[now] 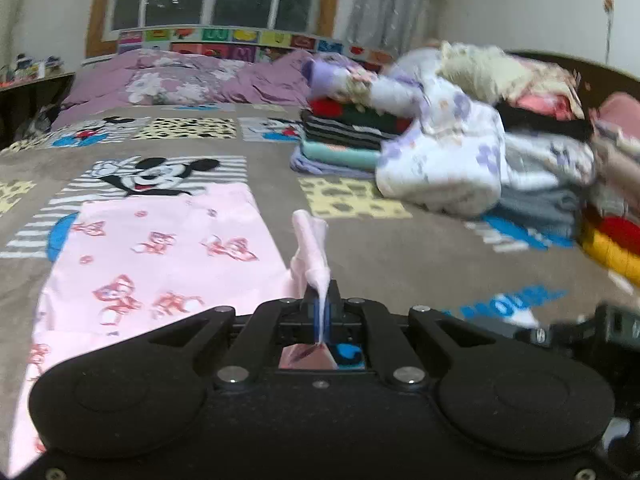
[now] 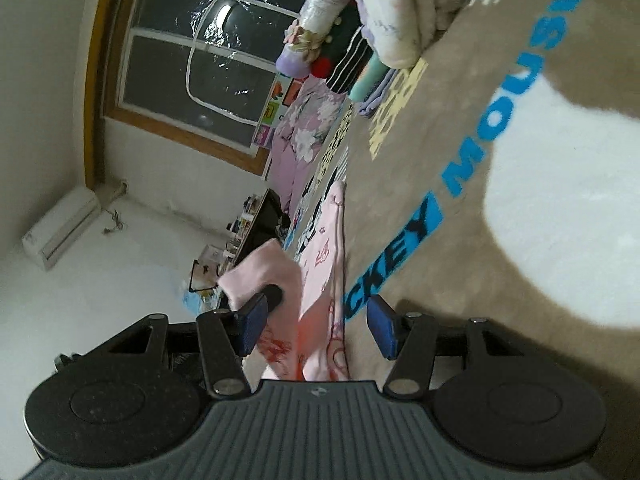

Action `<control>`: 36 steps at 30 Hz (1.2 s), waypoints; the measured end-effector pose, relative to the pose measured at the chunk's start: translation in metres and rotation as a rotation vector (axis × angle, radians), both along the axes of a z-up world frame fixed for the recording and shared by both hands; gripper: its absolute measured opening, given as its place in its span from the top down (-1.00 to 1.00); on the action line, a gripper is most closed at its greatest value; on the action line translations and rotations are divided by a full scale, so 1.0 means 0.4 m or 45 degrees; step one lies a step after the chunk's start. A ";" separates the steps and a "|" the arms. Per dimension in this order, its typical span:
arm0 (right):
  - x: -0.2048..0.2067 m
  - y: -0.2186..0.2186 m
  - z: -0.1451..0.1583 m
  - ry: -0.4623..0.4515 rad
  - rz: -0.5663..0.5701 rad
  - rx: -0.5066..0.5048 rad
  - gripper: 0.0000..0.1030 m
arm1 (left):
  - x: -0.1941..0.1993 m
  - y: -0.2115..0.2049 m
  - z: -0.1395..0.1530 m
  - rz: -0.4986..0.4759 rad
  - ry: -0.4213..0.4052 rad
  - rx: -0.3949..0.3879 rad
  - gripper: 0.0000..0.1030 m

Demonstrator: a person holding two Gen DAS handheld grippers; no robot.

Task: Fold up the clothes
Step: 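Grasp the pink garment leg with the right tool while the left tool opens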

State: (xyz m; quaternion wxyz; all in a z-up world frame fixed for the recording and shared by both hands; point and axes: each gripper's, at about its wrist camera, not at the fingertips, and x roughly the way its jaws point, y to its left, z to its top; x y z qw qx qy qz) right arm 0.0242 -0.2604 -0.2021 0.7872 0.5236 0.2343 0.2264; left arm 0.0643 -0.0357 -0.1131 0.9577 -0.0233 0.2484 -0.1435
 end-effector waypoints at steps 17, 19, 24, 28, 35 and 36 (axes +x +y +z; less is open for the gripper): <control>0.048 0.069 0.033 -0.047 0.065 -0.335 -0.26 | -0.051 0.307 0.080 0.114 -0.052 -0.223 0.30; 0.053 0.085 0.037 -0.011 0.062 -0.363 -0.26 | -0.062 0.410 0.073 0.249 -0.033 -0.260 0.31; 0.088 0.119 0.053 0.091 0.057 -0.385 -0.26 | -0.110 0.602 0.051 0.490 0.021 -0.374 0.31; 0.108 0.144 0.054 0.072 0.035 -0.452 -0.15 | -0.105 0.647 0.049 0.539 0.055 -0.438 0.31; 0.135 0.170 0.043 0.032 0.020 -0.530 0.80 | -0.012 0.611 0.022 0.468 0.144 -0.375 0.32; 0.137 0.170 0.039 0.029 0.026 -0.533 0.81 | 0.009 0.610 0.011 0.456 0.158 -0.382 0.33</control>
